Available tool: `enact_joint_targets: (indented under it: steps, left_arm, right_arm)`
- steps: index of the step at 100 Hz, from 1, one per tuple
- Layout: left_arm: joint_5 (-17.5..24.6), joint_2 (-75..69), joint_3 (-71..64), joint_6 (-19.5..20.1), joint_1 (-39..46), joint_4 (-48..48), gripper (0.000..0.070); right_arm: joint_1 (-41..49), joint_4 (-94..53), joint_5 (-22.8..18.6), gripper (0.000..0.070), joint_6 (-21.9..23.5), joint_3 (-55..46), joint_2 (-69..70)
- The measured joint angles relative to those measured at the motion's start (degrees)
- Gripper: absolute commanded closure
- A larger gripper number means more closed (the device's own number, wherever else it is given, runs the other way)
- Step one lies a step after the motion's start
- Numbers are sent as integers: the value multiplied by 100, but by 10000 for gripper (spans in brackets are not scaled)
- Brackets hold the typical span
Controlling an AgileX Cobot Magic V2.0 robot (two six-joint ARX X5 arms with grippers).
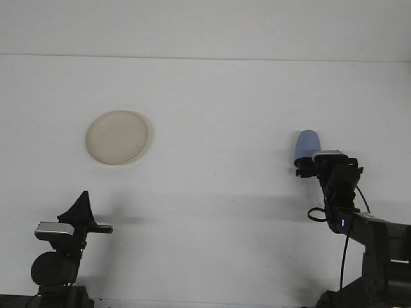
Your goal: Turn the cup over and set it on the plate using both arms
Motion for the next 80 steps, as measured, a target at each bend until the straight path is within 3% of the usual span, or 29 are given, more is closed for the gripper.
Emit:
enact_joint_targets:
  steps: [11,26,34,80]
  left_arm:
    - [0,0,0,0,0,0,687]
    - [0,0,0,0,0,2,687]
    - [0,0,0,0,0,0,687]
    - [0,0,0,0,0,0,687]
  right_arm:
    - [0,15,-26,192,-20,101,166]
    - [0,63,-59,563,-20,107,175]
    - [0,63,-173,698,-20,107,175]
    - [4,-348,-608,700,181,149,-461]
